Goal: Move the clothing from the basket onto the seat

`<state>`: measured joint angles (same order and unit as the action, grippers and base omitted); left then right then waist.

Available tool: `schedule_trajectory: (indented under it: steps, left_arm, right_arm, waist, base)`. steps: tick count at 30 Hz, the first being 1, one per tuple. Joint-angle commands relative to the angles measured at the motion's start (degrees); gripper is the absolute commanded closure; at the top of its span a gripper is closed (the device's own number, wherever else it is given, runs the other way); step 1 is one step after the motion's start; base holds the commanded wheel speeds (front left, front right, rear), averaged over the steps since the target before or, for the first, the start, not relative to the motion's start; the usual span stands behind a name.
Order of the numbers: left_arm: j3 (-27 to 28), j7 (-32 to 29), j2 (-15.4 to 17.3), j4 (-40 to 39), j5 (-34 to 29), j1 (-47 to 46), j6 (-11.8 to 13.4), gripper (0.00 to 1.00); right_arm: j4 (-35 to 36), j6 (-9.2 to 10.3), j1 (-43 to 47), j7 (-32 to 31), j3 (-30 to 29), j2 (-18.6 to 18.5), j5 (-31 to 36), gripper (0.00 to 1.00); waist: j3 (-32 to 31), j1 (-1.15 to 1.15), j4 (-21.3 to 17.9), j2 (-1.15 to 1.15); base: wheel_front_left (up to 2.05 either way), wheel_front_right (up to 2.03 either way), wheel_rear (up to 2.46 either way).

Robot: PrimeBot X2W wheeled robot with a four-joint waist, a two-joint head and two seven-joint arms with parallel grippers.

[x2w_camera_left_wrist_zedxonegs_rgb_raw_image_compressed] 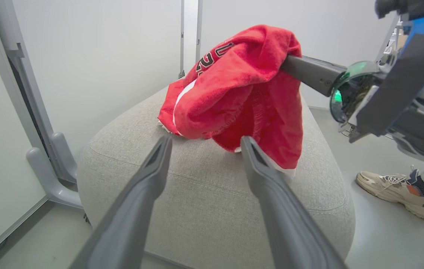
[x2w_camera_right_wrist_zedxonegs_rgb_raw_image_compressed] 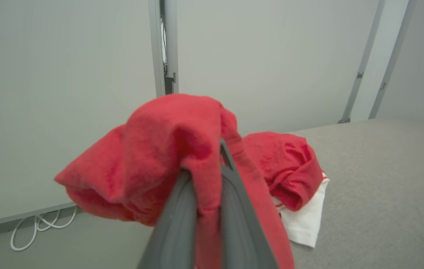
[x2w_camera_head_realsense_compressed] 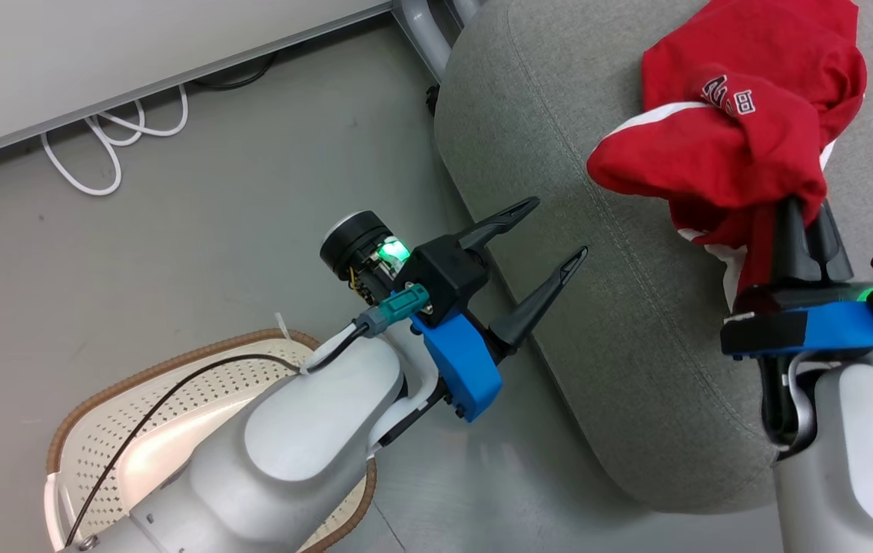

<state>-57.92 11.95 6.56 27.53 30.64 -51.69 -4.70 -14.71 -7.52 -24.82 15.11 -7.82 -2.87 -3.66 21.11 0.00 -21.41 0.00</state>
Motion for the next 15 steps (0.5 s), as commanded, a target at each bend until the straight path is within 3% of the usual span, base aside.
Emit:
schedule_trajectory:
  steps: [1, 9, 15]
  left_arm:
    - [0.2, 0.2, 0.6, -0.3, 0.0, 0.5, 0.3, 0.00]
    - [1.3, -0.7, 3.4, -2.3, -0.1, -1.1, 1.6, 0.00]
    - [1.5, -2.1, 5.7, -4.8, -0.9, -3.1, 1.9, 0.00]
  right_arm:
    - [0.9, 0.05, -1.8, 0.1, 0.2, 0.0, 0.6, 1.00]
    - [5.5, 0.06, -14.1, 0.1, -1.8, -0.2, 3.9, 1.00]
    - [6.5, 0.06, -25.8, 0.1, -7.5, -5.3, 4.5, 1.00]
  waist:
    - [0.3, 0.00, 0.3, 0.00]
    - [5.0, 0.00, 0.9, 0.00]
    - [11.2, 0.00, 2.5, 0.00]
  base:
    - [0.00, 0.00, 0.00]
    - [0.00, 0.00, 0.00]
    - [0.00, 0.00, 0.00]
